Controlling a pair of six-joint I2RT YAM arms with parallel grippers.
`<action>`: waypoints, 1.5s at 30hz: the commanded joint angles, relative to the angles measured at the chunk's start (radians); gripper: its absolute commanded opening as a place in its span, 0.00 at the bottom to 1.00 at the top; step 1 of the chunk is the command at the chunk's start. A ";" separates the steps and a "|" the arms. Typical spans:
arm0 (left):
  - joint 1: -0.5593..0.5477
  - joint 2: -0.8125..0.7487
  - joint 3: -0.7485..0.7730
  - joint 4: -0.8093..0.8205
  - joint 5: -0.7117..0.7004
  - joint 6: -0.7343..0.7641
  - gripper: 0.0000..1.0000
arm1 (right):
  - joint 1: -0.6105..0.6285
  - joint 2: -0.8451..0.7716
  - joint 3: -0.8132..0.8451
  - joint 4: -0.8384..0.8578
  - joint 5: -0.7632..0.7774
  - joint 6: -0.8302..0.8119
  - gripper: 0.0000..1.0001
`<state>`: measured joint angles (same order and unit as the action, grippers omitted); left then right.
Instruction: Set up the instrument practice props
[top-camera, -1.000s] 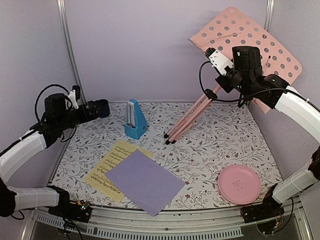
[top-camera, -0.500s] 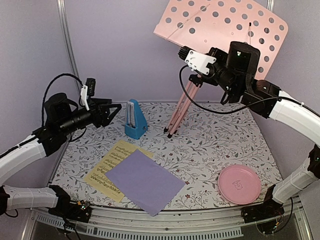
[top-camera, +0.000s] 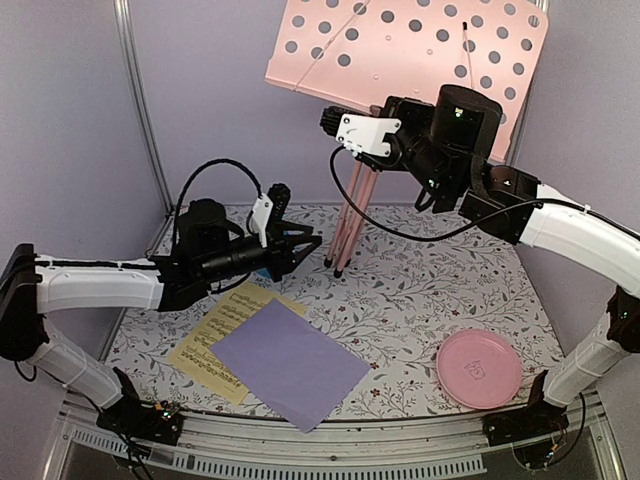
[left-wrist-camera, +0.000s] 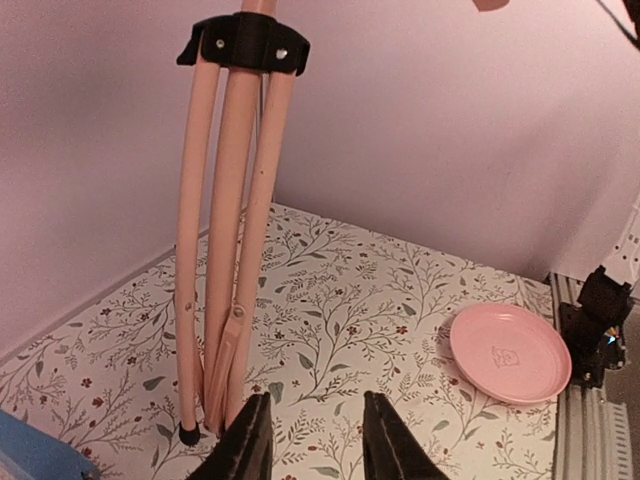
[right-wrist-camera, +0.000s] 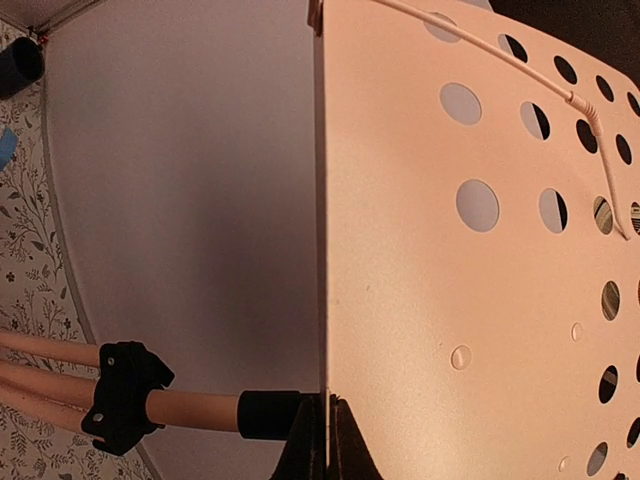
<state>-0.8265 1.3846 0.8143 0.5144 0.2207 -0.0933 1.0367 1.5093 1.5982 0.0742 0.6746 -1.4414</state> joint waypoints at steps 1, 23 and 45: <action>-0.022 0.098 0.063 0.145 -0.026 0.055 0.30 | 0.021 -0.045 0.087 0.287 -0.015 -0.066 0.00; -0.055 0.366 0.303 0.130 -0.190 0.194 0.08 | 0.100 -0.028 0.057 0.266 -0.003 -0.082 0.00; -0.061 0.427 0.377 0.093 -0.271 0.263 0.25 | 0.145 0.002 0.103 0.238 -0.016 -0.063 0.00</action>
<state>-0.8726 1.7798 1.1503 0.6075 -0.0360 0.1558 1.1625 1.5593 1.5974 0.0666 0.6983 -1.5063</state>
